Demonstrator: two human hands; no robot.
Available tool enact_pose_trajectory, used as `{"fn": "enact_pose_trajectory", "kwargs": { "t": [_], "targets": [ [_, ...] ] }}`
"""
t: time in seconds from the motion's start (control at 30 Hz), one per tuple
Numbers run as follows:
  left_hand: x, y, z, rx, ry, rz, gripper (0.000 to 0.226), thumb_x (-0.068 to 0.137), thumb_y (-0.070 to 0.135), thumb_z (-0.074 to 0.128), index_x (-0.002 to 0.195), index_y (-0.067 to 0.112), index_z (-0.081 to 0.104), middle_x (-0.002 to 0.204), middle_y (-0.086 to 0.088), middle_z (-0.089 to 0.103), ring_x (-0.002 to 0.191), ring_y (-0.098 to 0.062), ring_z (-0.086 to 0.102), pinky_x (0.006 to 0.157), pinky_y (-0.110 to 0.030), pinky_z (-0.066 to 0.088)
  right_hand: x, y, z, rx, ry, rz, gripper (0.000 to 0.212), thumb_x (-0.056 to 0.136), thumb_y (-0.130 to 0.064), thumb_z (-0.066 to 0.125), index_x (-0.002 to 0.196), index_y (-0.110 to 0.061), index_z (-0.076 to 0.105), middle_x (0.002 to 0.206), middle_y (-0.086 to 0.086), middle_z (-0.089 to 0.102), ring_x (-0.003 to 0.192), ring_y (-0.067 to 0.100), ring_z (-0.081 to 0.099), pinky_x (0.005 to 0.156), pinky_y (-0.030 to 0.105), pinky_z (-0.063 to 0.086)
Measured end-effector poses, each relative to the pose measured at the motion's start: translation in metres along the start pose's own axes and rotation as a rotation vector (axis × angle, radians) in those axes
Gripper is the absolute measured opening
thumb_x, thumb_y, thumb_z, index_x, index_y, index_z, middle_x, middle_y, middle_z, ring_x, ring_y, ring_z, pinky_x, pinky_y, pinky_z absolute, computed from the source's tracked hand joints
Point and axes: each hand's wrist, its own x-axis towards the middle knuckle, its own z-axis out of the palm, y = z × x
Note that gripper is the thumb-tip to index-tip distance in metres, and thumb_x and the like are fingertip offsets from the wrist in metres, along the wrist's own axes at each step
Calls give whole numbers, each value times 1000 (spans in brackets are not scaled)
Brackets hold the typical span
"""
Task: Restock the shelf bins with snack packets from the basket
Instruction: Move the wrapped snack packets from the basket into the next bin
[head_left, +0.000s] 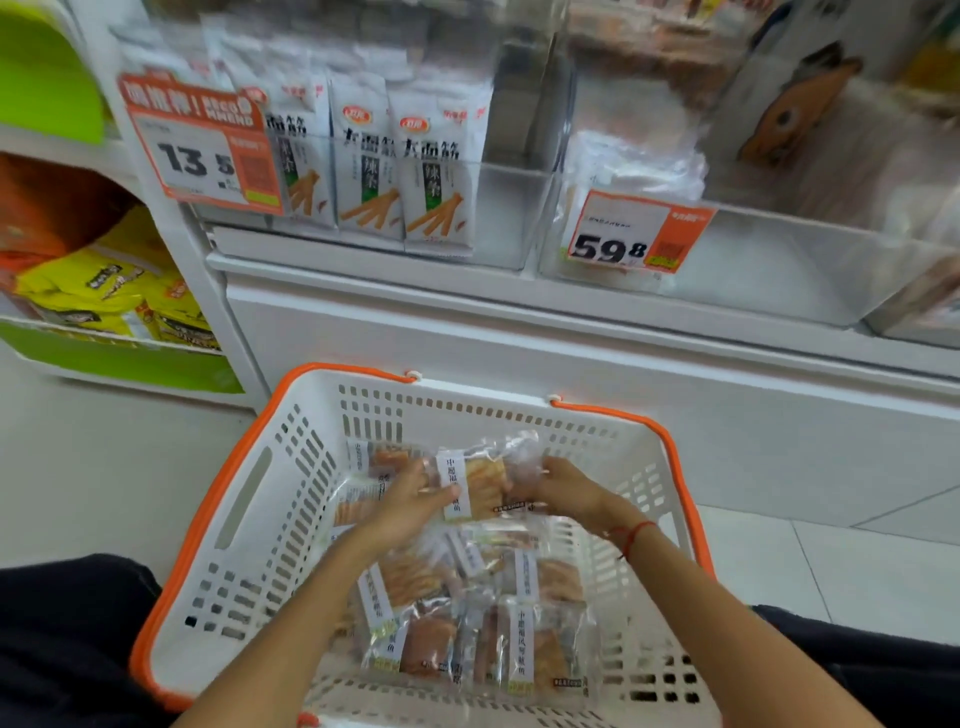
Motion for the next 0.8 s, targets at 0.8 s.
{"fn": "enact_pose_trajectory", "kwargs": {
  "t": [0.8],
  "targets": [
    [-22,316,-16,305,359,894,33,87,30,65,114,37,47,110,11,64,98,-12,63,86,-42,52,-127,-200,-214,-234,644,-961,22,86,-8,66,104,-17,60,101,-7,67,96,6,65,87,32,54]
  ]
}}
